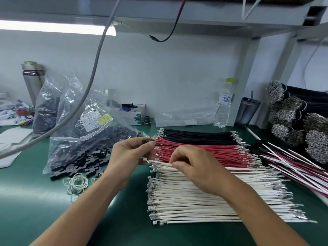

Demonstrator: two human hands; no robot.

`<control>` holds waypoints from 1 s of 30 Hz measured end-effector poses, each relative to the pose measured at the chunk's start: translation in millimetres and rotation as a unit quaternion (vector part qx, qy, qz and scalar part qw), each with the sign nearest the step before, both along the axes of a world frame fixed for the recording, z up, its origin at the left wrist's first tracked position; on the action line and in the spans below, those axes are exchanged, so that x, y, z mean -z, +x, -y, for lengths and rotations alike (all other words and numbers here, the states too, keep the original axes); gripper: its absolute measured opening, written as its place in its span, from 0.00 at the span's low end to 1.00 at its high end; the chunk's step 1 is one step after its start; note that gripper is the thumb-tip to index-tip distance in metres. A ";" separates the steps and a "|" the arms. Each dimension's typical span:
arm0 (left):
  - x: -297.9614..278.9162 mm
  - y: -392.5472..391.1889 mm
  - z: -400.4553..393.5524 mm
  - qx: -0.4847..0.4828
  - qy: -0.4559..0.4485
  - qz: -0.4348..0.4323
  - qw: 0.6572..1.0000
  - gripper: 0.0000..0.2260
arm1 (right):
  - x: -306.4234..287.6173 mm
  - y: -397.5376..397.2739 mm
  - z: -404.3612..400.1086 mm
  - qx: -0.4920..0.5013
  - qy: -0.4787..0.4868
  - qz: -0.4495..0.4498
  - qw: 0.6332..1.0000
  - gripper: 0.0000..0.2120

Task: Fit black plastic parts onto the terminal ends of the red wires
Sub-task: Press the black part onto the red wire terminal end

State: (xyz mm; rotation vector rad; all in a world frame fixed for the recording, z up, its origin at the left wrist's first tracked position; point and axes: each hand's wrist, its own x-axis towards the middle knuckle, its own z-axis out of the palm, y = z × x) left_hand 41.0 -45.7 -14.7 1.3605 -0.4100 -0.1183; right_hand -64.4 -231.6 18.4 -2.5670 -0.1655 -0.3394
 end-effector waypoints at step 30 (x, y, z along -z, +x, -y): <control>-8.8 -8.0 -3.3 0.159 -0.047 -0.045 0.985 0.15 | 9.5 -14.0 7.4 0.101 -0.056 0.372 0.921 0.02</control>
